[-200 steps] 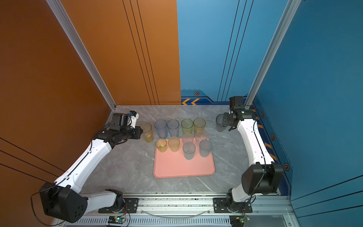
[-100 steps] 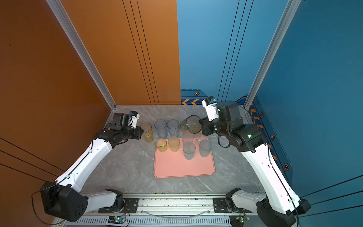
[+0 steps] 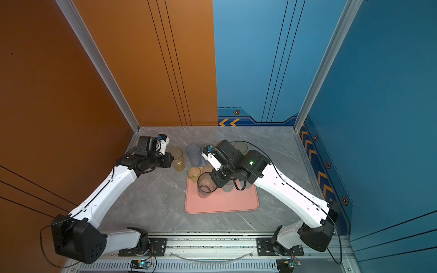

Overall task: Place the glasses into the tray
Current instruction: Place the glass on the tray.

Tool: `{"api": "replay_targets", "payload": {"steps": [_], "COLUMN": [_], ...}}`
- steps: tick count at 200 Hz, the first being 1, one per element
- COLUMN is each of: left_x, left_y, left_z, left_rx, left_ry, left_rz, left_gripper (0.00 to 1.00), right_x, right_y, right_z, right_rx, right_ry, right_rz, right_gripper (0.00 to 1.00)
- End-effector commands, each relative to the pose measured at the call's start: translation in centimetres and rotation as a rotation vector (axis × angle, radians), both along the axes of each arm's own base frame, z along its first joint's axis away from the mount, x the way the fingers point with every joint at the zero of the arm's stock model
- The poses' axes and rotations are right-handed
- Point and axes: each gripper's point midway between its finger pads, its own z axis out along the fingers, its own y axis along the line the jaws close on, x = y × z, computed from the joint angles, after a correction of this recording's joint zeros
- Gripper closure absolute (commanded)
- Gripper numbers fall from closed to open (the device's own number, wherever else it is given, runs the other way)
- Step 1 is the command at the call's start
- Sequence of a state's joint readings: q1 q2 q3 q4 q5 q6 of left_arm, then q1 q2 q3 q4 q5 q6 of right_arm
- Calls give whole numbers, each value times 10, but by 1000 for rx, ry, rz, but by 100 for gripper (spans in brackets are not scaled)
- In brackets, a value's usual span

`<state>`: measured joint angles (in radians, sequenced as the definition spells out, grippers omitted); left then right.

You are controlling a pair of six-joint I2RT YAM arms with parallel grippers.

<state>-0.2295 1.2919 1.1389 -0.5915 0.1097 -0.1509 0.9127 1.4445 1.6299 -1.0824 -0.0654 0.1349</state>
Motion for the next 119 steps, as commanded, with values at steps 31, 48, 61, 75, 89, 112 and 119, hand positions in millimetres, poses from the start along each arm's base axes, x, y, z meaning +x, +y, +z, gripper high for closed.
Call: {"api": "replay_targets", "payload": {"steps": [31, 48, 61, 75, 89, 112, 119], "left_x": [1, 1, 0, 1, 1, 2, 2], "left_y": [-2, -1, 0, 0, 0, 0, 0], "left_z": [4, 3, 2, 2, 2, 1, -1], "left_rx": [8, 9, 12, 12, 13, 12, 12], "left_ry": [-8, -5, -2, 0, -1, 2, 7], "left_rz": [-12, -11, -8, -8, -8, -10, -8], "left_gripper": [80, 80, 80, 80, 80, 80, 80], "right_x": [23, 31, 36, 41, 44, 50, 52], "right_y": [11, 13, 16, 18, 21, 21, 21], "right_z": [-45, -57, -64, -73, -81, -93, -95], "right_rx": [-120, -153, -164, -182, -193, -217, -223], "right_ry": [33, 30, 28, 33, 40, 45, 46], "right_rz": [-61, -77, -87, -98, -103, -113, -118], "right_gripper": [100, 100, 100, 100, 100, 100, 100]}}
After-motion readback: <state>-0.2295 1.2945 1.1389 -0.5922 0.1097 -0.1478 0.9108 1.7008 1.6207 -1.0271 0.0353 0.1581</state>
